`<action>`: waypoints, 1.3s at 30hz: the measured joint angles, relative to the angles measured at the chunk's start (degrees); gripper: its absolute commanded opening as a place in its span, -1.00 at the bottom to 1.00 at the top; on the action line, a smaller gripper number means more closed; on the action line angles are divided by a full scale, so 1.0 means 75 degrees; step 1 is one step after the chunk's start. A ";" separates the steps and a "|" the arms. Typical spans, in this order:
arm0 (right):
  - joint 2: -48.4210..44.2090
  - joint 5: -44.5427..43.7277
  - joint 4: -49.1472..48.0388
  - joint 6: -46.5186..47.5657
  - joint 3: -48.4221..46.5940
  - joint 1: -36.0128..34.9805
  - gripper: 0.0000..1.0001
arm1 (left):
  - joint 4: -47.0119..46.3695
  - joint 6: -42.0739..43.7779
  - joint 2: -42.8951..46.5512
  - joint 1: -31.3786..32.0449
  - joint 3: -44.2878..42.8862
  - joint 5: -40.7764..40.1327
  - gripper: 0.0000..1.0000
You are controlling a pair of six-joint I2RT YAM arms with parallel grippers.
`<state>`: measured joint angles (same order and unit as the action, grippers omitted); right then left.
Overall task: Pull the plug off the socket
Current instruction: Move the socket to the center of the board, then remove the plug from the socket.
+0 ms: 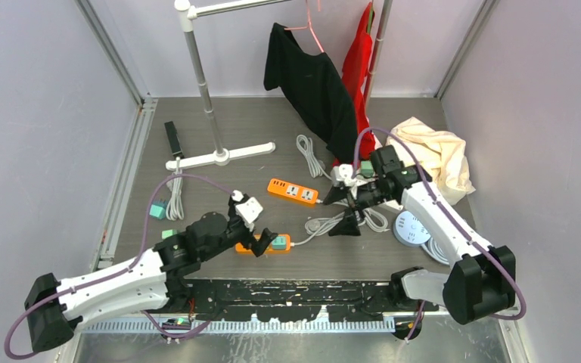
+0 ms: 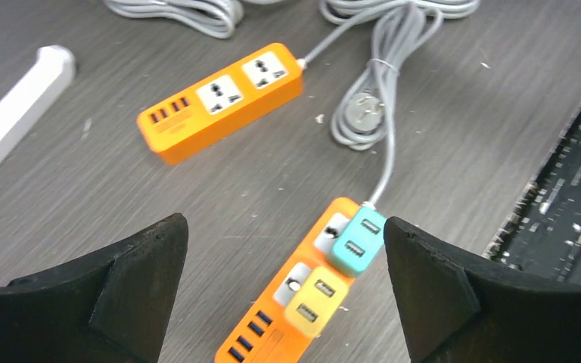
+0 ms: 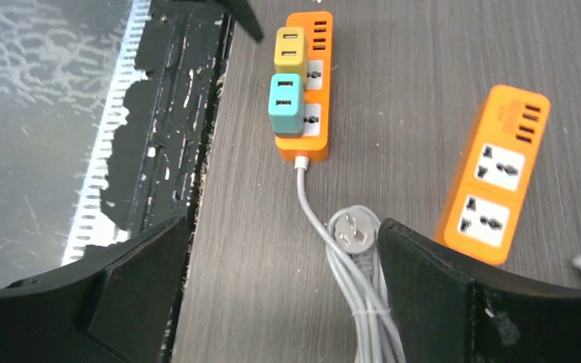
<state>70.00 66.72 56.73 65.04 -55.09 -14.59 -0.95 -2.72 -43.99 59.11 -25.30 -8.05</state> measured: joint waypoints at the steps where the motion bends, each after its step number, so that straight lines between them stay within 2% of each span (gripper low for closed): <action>1: -0.0012 -0.0163 -0.0542 -0.0376 0.0149 -0.0321 0.98 | 0.0003 0.0035 0.0152 0.0000 0.0099 -0.0099 0.99; 4: -0.0023 -0.0924 -0.1999 -0.1489 0.0629 -0.1341 0.90 | 0.0452 0.0032 0.0755 0.0000 0.0175 -0.0714 1.00; 11: 0.0901 -0.3054 -0.4523 -0.3745 0.0729 -0.3518 0.80 | 0.2186 -0.0635 0.1941 -0.0032 -0.0659 -0.2151 0.93; 20: 0.2194 -0.4911 -0.5831 -0.4960 0.0697 -0.5199 0.51 | 0.3756 -0.2626 0.2159 -0.0035 -0.0644 -0.2419 0.88; 22: 0.2401 -0.5147 -0.5951 -0.5024 0.0659 -0.5371 0.41 | 0.3879 -0.2876 0.2168 -0.0035 -0.0513 -0.2410 0.87; 24: 0.2541 -0.5316 -0.6044 -0.5068 0.0644 -0.5453 0.16 | 0.3923 -0.3025 0.2165 -0.0035 -0.0455 -0.2372 0.87; 26: 0.2588 -0.5429 -0.6079 -0.5068 0.0644 -0.5453 -0.21 | 0.3940 -0.3127 0.2165 -0.0035 -0.0449 -0.2305 0.86; 30: 0.2588 -0.5426 -0.6056 -0.4945 0.0615 -0.5438 -0.59 | 0.3934 -0.3194 0.2098 -0.0035 -0.0449 -0.2142 0.85; 33: 0.2585 -0.5219 -0.5773 -0.4634 0.0530 -0.5307 -0.70 | 0.3838 -0.3179 0.1990 -0.0038 -0.0379 -0.1903 0.86; 36: 0.2465 -0.4575 -0.5039 -0.3911 0.0396 -0.4867 -0.72 | 0.3459 -0.2978 0.1944 -0.0035 -0.0079 -0.1390 0.87; 39: 0.2124 -0.3899 -0.3826 -0.2646 0.0291 -0.4089 -0.74 | 0.2731 -0.2582 0.1929 -0.0038 0.0393 -0.0694 0.86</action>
<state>85.93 37.47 28.03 45.19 -52.90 -45.25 19.53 -22.09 -29.52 58.83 -22.35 -13.26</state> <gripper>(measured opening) 0.376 0.933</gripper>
